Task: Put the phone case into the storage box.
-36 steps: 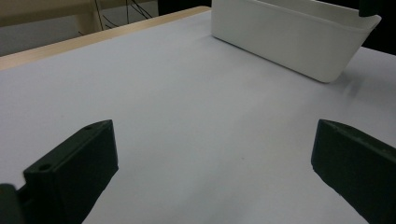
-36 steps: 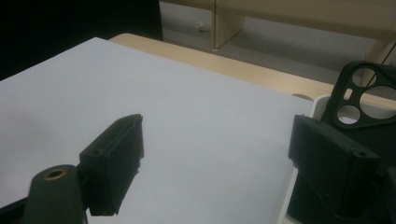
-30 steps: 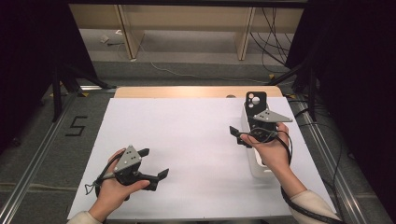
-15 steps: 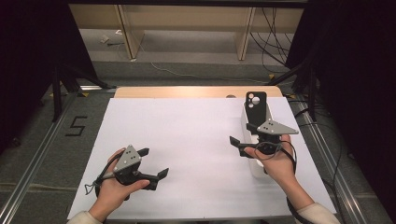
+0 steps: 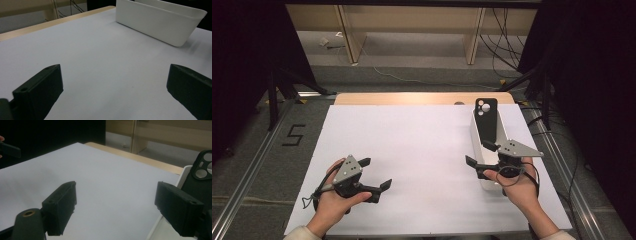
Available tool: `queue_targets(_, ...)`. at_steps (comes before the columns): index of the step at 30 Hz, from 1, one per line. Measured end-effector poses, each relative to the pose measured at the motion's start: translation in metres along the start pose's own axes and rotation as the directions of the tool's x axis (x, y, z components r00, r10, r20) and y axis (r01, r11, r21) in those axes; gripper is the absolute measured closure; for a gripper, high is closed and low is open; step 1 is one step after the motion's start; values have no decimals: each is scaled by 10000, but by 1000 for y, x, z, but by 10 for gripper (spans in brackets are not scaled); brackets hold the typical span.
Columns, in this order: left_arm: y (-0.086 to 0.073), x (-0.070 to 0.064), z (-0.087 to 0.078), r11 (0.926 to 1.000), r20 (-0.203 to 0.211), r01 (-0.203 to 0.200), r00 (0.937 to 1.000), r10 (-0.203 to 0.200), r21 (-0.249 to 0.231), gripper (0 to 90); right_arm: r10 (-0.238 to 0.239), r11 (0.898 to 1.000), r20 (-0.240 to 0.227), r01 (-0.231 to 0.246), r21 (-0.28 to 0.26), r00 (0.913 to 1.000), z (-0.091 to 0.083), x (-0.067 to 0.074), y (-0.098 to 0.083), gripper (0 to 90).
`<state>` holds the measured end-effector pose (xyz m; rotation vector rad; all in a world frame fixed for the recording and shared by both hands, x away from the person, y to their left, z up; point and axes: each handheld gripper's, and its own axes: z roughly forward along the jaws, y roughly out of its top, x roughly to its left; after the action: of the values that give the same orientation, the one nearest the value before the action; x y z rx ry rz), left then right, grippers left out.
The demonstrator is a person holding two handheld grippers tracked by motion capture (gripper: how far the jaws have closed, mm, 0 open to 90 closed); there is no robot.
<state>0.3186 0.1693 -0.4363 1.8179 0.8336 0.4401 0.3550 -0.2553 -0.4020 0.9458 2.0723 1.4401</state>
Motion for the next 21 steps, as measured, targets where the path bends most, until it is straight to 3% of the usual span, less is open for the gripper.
queue_targets(21,0,0,0,10000,-69,-21,10000,21,-23,1,-148,9999,55,148,-27,9999,-17,0,-16,189)
